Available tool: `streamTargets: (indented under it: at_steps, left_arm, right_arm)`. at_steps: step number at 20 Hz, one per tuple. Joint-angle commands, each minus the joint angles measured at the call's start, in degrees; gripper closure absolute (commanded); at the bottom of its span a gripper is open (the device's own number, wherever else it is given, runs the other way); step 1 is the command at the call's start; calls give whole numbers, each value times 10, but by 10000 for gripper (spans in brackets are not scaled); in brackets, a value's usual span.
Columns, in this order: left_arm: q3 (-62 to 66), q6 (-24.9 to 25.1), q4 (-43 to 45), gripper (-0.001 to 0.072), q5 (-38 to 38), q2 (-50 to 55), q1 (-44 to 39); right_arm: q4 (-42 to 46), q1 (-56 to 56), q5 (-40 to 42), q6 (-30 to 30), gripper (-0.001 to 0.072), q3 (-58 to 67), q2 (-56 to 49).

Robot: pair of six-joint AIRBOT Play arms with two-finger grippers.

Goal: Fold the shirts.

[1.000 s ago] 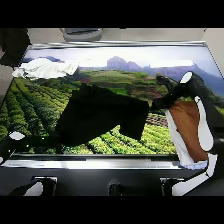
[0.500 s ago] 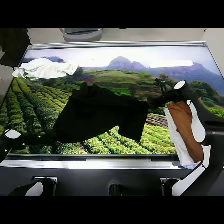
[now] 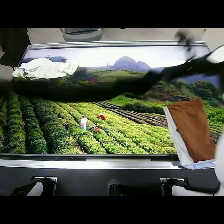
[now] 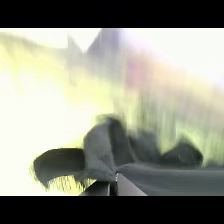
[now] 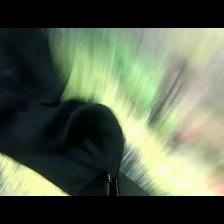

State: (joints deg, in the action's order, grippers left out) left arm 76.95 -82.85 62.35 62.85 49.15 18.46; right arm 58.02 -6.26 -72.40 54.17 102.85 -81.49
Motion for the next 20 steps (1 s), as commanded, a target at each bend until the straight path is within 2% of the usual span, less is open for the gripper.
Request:
streamTargets:
  at_steps: [1, 3, 4, 7, 11, 14, 16, 19, 20]
  left_arm:
    - [331, -55, 121, 683, -2, -21, 0]
    - [436, -92, 150, 682, -2, -22, 0]
    - [453, -105, 137, 682, -3, -28, 0]
    - [453, -107, 96, 682, -3, -43, 0]
    - [434, -102, 97, 682, 3, -42, 0]
    - [370, -101, 97, 682, 42, -42, 0]
    - [302, -78, 96, 682, 57, -33, 0]
    - [180, -49, 96, 682, 66, 17, -7]
    - [141, -37, 96, 682, 65, 45, -12]
  right_arm:
    - [127, 0, 130, 36, 667, 82, 205]
    - [221, 0, 160, 95, 668, 87, 300]
    - [238, 0, 161, 104, 667, 87, 331]
    - [244, 0, 160, 102, 667, 87, 387]
    - [275, 0, 128, 101, 667, 87, 405]
    - [287, 0, 53, 88, 667, 87, 375]
    - [286, 0, -13, 74, 667, 87, 320]
    - [262, 0, -136, 48, 668, 82, 176]
    - [249, 2, -152, 48, 668, 77, 121]
